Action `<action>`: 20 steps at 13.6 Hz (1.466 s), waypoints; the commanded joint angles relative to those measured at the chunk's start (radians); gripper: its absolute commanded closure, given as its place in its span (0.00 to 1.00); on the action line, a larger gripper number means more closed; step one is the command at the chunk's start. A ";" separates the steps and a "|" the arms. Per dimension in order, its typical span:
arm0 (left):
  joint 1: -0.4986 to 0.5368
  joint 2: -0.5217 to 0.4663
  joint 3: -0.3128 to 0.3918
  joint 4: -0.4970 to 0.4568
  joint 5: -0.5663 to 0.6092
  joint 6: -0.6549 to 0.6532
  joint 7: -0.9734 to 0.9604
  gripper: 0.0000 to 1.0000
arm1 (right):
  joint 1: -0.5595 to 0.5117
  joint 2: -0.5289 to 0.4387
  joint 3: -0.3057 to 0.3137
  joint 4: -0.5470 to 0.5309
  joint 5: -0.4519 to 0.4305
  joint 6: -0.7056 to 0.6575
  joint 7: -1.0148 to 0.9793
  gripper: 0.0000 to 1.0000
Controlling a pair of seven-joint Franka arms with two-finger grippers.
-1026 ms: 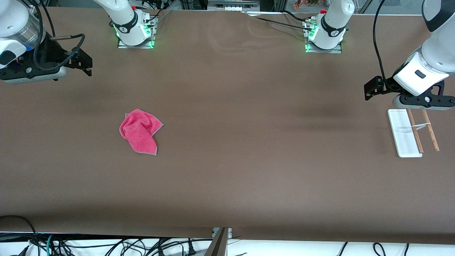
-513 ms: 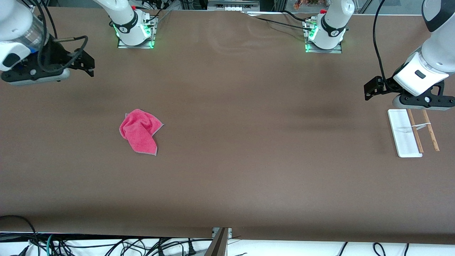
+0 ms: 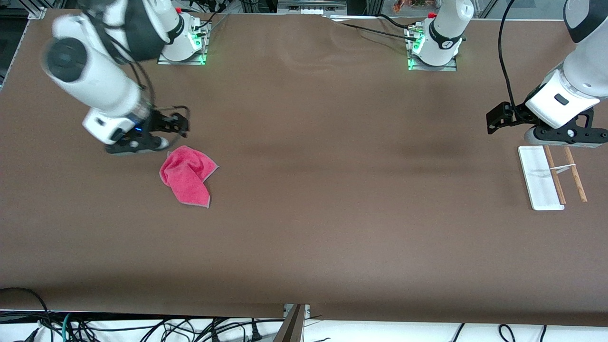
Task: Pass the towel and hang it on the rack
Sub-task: 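Lower the right gripper onto the pink towel and grasp it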
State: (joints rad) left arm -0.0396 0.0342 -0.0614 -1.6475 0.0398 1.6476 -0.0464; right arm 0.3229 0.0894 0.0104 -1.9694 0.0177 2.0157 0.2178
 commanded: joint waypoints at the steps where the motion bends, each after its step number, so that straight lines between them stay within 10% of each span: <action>1: -0.009 0.010 0.012 0.023 -0.006 -0.005 0.026 0.00 | 0.068 0.024 0.000 -0.136 0.008 0.186 0.150 0.01; 10: -0.008 0.010 0.014 0.023 -0.006 -0.005 0.028 0.00 | 0.102 0.254 0.002 -0.261 0.008 0.564 0.281 0.08; 20: -0.008 0.012 0.012 0.023 -0.006 -0.005 0.028 0.00 | 0.042 0.348 -0.007 -0.258 0.002 0.664 0.178 0.22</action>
State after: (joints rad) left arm -0.0397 0.0350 -0.0577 -1.6467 0.0398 1.6476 -0.0463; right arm 0.3695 0.4207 -0.0040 -2.2260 0.0178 2.6518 0.4118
